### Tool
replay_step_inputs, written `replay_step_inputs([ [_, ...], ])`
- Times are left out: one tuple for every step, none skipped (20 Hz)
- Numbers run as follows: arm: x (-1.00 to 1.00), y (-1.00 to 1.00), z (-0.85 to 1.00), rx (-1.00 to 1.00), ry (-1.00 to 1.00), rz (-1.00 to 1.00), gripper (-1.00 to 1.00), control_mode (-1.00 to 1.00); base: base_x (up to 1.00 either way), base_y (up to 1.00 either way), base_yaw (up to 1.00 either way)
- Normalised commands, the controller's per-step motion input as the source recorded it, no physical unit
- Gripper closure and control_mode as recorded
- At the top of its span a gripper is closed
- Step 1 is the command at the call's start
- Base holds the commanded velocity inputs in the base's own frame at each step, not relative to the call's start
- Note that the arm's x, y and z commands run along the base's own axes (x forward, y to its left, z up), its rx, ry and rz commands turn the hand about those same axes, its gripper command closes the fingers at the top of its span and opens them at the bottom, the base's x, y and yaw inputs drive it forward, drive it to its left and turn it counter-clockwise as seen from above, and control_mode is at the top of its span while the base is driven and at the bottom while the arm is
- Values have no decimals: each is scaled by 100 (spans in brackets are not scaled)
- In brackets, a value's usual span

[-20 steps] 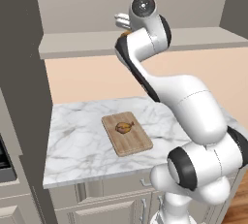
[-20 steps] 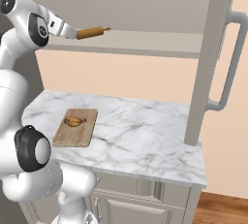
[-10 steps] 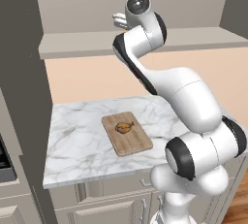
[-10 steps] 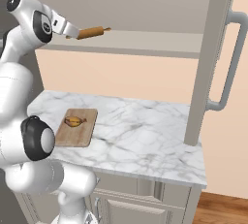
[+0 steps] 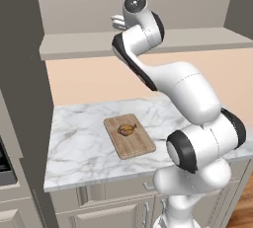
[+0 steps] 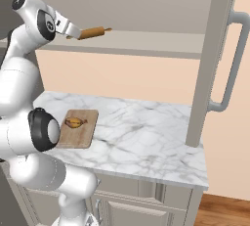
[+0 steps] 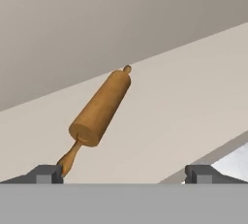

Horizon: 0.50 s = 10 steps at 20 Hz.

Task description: Open the cabinet, retrieve the rolling pin, and place it next to the meat on the cutting board to prepare for tenderizing.

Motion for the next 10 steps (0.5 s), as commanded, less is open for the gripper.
replay_step_inputs([
  [25, 6, -12, 0, 0, -1, -100, -100, 0, 0, 0],
  [25, 7, -12, 0, 0, -1, -100, -100, 0, 0, 0],
  [26, 8, -12, 0, 0, -1, -100, -100, 0, 0, 0],
  [27, 6, -10, 0, 0, -1, -100, -100, 0, 0, 0],
  [27, 6, -10, 0, 0, -1, -100, -100, 0, 0, 0],
  [28, 5, -9, 0, 0, -1, -100, -100, 0, 0, 0],
  [27, 4, -9, 0, 0, -1, -100, -100, 0, 0, 0],
  [27, 3, -7, 0, 0, -1, -100, -100, 0, 0, 0],
  [26, 3, -6, 0, 0, -1, -100, -100, 0, 0, 0],
  [27, 3, -4, 0, 0, -1, -100, -100, 0, 0, 0],
])
